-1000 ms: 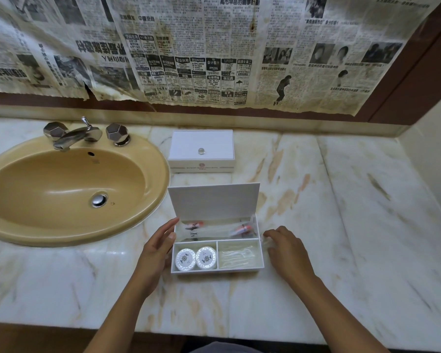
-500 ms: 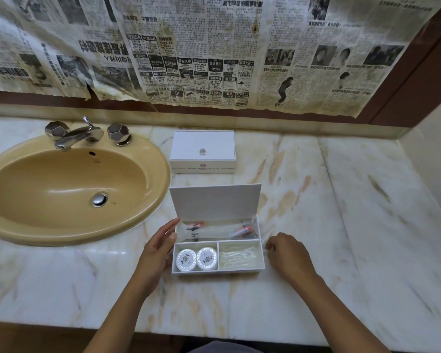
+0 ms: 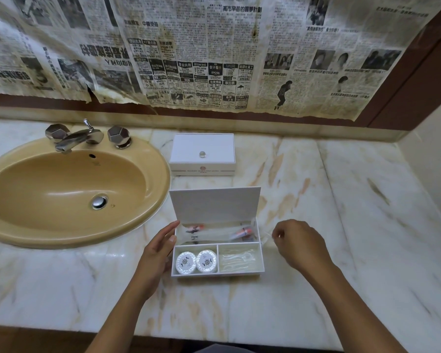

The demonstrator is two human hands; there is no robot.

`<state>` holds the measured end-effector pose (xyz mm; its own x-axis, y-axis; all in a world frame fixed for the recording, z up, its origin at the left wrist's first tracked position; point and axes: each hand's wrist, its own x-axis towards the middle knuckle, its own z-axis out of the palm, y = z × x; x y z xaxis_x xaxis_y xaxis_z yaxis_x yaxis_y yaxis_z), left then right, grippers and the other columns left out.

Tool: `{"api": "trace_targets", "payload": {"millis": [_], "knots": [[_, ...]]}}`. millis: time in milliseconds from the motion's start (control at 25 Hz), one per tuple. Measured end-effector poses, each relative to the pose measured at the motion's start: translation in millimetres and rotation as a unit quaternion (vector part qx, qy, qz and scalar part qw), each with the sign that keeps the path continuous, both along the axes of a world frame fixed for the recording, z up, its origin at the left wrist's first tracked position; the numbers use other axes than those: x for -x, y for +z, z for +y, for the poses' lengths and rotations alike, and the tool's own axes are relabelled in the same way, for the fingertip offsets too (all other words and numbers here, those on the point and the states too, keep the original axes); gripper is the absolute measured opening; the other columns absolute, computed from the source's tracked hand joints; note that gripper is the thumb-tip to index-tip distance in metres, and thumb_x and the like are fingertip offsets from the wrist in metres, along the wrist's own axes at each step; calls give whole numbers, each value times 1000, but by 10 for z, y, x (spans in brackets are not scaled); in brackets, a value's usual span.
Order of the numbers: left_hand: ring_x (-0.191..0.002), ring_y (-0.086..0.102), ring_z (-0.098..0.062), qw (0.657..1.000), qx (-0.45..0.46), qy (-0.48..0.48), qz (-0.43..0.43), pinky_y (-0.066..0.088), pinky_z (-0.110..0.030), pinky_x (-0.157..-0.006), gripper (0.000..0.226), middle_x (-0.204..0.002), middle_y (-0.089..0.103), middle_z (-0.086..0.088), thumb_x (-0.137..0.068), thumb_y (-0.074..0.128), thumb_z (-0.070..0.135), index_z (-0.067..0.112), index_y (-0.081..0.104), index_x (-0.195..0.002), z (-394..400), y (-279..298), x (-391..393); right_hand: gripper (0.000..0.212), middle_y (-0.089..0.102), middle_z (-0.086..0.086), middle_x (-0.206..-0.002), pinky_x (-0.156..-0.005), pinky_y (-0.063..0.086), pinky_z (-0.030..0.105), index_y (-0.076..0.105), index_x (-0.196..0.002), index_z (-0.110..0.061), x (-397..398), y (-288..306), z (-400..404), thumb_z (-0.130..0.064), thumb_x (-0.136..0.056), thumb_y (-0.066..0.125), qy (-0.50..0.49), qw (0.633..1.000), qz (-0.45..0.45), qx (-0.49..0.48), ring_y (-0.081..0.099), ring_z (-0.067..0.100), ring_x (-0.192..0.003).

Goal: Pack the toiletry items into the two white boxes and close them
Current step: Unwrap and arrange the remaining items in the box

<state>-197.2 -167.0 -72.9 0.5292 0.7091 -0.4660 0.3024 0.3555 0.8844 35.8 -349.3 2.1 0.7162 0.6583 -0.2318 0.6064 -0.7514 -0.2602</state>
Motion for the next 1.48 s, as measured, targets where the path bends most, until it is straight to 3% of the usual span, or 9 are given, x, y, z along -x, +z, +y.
{"api": "trace_targets", "payload": {"millis": [160, 320, 480, 720, 920, 1120, 1240, 1360, 1480], "knots": [[-109, 67, 3, 1000, -10, -5, 1, 55, -21, -85, 33, -115, 71, 26, -105, 50, 25, 48, 65, -123, -11, 23, -20, 17, 63, -6, -94, -67, 40, 22, 70, -89, -24, 249, 134, 121, -19, -88, 54, 59, 991, -4, -117, 58, 14, -84], [-125, 62, -17, 1000, -7, -4, -2, 48, -42, -107, 33, -131, 68, 10, -104, 51, 28, 49, 65, -125, 0, -20, -3, 21, 63, 0, -105, -76, 44, 26, 68, -88, -18, 601, -83, 259, -11, -85, 49, 113, 988, 26, -97, 59, 20, -98], [-122, 64, -17, 1000, -9, 1, -6, 51, -42, -104, 33, -131, 68, 7, -104, 51, 27, 50, 65, -123, -13, -3, -3, 21, 64, 12, -94, -66, 39, 26, 65, -87, -10, 734, -307, 340, -2, -81, 47, 134, 990, 41, 6, 62, 29, -90], [-127, 59, -14, 1000, -18, 0, 1, 48, -35, -102, 32, -135, 64, 11, -104, 51, 30, 51, 64, -125, -21, 0, -6, 17, 54, 10, -73, -45, 21, 20, 55, -69, -14, 712, -339, 339, -6, -81, 46, 143, 987, 74, 19, 47, 25, -70], [-130, 58, -18, 1000, -20, -7, 1, 47, -47, -109, 32, -136, 64, 9, -104, 51, 32, 55, 63, -124, 3, -46, 6, 23, 63, 8, -97, -63, 35, 27, 63, -88, -11, 704, -273, 300, -24, -93, 44, 162, 984, 72, -32, 59, 25, -90], [-132, 56, -18, 1000, -20, -9, 1, 45, -50, -110, 32, -138, 63, 9, -104, 52, 33, 55, 63, -124, 6, -53, 9, 43, 62, 7, -87, -64, 35, 30, 60, -78, -10, 725, -323, 294, -44, -96, 41, 179, 974, 136, -3, 57, 25, -84], [-130, 57, -15, 1000, -20, -6, 0, 47, -44, -109, 32, -136, 63, 12, -104, 52, 31, 54, 64, -123, -5, -34, -1, 38, 59, 1, -77, -61, 36, 30, 57, -73, -15, 698, -283, 282, -43, -95, 42, 175, 977, 123, -23, 57, 22, -80], [-127, 60, -13, 1000, -15, -4, -1, 48, -41, -107, 33, -132, 66, 14, -104, 52, 30, 53, 64, -123, -5, -22, -1, 25, 66, -4, -89, -68, 43, 28, 67, -89, -22, 630, -182, 287, -35, -93, 47, 162, 979, 84, -94, 58, 15, -87], [-121, 63, -8, 1000, -16, -1, 0, 52, -34, -99, 32, -129, 66, 18, -104, 51, 29, 52, 64, -124, -18, 3, -8, 18, 64, -5, -89, -70, 43, 24, 69, -91, -20, 464, -116, 283, -26, -91, 52, 103, 976, 62, -180, 57, 13, -82]]}}
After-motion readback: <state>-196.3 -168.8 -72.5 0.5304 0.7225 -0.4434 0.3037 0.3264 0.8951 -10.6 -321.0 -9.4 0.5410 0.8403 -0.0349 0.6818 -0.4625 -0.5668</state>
